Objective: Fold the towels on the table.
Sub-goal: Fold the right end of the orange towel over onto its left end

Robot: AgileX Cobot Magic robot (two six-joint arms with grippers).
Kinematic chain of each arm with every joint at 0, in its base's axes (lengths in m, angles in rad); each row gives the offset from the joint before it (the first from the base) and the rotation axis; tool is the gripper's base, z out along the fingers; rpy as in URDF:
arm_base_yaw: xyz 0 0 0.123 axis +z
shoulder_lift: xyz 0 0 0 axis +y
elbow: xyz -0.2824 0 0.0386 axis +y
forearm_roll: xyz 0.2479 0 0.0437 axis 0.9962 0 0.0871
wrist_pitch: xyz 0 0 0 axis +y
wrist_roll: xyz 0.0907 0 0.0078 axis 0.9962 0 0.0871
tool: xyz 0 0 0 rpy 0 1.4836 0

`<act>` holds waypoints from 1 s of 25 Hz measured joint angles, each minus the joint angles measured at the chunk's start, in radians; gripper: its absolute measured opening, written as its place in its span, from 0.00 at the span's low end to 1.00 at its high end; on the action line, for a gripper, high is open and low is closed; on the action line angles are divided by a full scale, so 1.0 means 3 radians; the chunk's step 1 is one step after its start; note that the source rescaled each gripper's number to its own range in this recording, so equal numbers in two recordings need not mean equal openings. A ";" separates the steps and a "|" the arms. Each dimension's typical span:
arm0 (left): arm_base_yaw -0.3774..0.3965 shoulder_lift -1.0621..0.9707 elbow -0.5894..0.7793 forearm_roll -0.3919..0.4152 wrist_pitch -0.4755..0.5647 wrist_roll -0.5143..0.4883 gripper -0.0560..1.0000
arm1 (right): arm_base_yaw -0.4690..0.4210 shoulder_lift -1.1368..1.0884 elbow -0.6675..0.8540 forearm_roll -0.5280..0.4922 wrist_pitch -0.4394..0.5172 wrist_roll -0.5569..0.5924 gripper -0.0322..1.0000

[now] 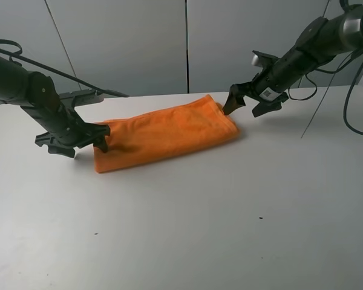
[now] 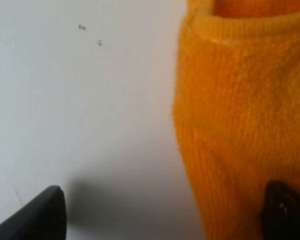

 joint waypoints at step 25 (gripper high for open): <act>0.0000 0.0000 -0.0003 0.0018 0.0138 0.0078 1.00 | 0.0291 0.0260 -0.0022 0.0722 0.0053 -0.0221 1.00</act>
